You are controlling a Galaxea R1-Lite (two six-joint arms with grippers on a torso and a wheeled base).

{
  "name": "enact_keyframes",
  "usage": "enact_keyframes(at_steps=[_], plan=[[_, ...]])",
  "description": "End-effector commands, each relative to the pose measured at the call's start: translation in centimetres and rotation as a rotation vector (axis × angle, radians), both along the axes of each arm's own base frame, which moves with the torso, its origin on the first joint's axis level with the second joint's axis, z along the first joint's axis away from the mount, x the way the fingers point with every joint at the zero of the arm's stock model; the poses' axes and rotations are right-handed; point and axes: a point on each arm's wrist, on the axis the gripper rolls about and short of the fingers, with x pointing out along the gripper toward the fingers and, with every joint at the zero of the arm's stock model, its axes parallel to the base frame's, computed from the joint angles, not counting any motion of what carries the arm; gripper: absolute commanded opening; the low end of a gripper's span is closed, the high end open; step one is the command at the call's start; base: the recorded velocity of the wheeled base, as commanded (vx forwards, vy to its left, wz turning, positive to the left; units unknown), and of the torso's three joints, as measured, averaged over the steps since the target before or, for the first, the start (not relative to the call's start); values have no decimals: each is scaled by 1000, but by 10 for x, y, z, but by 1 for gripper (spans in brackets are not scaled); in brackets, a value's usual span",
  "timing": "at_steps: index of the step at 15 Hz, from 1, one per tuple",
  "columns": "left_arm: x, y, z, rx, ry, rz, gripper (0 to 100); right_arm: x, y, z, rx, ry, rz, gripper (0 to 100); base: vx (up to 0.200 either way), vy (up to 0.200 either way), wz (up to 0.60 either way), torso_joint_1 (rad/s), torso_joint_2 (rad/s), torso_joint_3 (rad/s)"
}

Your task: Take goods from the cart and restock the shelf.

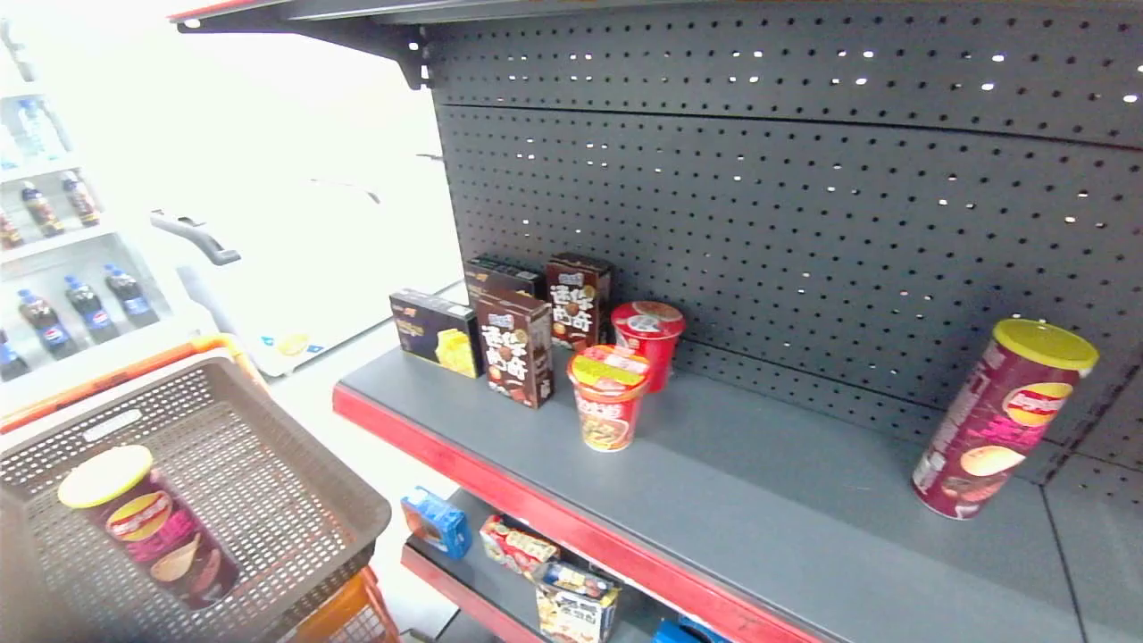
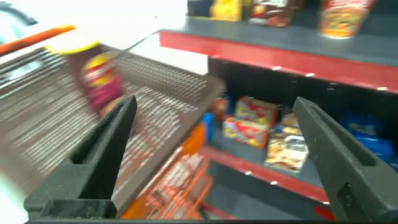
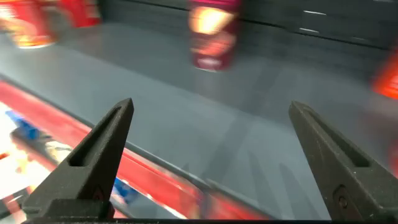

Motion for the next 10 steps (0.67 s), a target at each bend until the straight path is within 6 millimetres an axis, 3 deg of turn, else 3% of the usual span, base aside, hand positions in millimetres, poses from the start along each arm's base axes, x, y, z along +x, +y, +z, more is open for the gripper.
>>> enact_keyframes(at_steps=[1,5,10], plan=[[0,0,0,0,0,-1,100,0,0,0,0,-1,0,100,0,0,600,2,2,2],[0,0,0,2,0,-4,100,0,0,0,2,-1,0,100,0,0,600,1,4,1],[0,0,0,6,-1,-5,100,0,0,0,0,-1,0,100,0,0,0,0,0,0]])
